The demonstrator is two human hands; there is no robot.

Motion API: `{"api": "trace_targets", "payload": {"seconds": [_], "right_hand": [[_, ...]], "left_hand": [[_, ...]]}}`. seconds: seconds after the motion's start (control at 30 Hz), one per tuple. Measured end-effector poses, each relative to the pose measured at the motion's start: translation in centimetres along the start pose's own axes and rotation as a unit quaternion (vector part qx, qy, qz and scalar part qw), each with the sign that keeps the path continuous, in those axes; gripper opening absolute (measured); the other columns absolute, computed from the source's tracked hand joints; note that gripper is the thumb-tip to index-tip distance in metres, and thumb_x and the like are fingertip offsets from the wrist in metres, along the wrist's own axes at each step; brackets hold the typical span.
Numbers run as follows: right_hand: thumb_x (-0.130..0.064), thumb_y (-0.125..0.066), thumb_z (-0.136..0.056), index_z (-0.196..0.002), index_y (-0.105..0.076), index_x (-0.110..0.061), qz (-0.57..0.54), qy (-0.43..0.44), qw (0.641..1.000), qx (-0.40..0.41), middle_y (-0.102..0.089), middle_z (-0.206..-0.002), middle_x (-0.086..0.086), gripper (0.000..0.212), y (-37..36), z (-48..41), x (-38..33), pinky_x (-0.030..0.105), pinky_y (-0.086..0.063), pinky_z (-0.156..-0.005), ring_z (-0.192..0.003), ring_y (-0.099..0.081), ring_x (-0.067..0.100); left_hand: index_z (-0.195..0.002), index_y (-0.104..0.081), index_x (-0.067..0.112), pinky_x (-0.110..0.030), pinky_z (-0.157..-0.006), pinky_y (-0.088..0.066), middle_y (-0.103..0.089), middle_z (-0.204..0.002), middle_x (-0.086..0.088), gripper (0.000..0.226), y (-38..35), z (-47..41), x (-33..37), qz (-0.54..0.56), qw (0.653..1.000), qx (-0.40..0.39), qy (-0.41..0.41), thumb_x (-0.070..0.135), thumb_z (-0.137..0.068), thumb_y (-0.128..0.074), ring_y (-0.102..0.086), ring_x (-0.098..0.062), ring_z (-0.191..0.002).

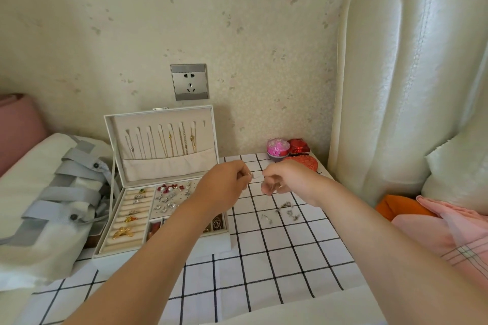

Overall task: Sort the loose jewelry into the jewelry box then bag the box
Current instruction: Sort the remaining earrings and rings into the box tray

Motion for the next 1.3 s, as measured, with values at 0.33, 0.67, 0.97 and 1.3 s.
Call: {"api": "trace_targets", "payload": {"seconds": [0.33, 0.67, 0.97, 1.3], "right_hand": [[-0.020, -0.043, -0.098, -0.075, -0.056, -0.009, -0.260, 0.050, 0.964, 0.008, -0.044, -0.053, 0.004, 0.028, 2.3, 1.1, -1.0, 0.041, -0.053, -0.070, -0.046, -0.044, 0.021], [-0.021, -0.051, -0.098, -0.083, -0.068, -0.011, -0.039, 0.059, 0.997, 0.004, -0.060, -0.062, 0.005, 0.024, 1.3, 1.0, -1.6, 0.035, -0.043, -0.064, -0.050, -0.049, 0.020], [-0.035, -0.056, -0.097, -0.075, -0.057, -0.014, -0.035, 0.041, 0.999, -0.002, -0.052, -0.058, 0.002, 0.030, 1.6, 1.3, -2.5, 0.029, -0.035, -0.048, -0.047, -0.045, 0.019], [-0.022, -0.047, -0.101, -0.085, -0.063, -0.012, -0.094, 0.097, 0.991, 0.017, -0.047, -0.061, 0.000, 0.025, 2.0, 0.5, -5.3, 0.027, -0.024, -0.044, -0.046, -0.032, 0.014]], "left_hand": [[-0.102, -0.069, 0.020, -0.041, -0.110, -0.022, -0.061, -0.107, -0.001, 0.027, -3.2, 0.1, 0.2, -0.437, 0.895, -0.066, -0.060, 0.028, -0.096, -0.044, -0.046, -0.026, -0.112], [-0.116, -0.060, 0.027, -0.024, -0.098, -0.045, -0.069, -0.105, 0.006, 0.051, -1.4, 0.1, 3.7, 0.221, 0.975, -0.027, -0.011, -0.010, -0.086, -0.040, -0.061, -0.013, -0.107], [-0.093, -0.074, 0.010, -0.013, -0.058, -0.043, -0.060, -0.066, 0.002, 0.023, 1.1, 0.1, 3.0, 0.237, 0.971, 0.000, 0.045, 0.012, -0.099, -0.051, -0.050, -0.001, -0.053], [-0.094, -0.065, 0.001, -0.029, -0.063, -0.056, -0.053, -0.067, -0.006, 0.026, 4.7, 1.1, 1.6, 0.480, 0.865, -0.006, 0.143, 0.003, -0.103, -0.040, -0.048, -0.015, -0.055]]}}
Point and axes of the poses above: each hand's wrist, its own z-axis away from the middle knuckle, its own y-axis out of the back of the hand, x = y × z, the point moved 7 cm from there along -z, towards the middle knuckle
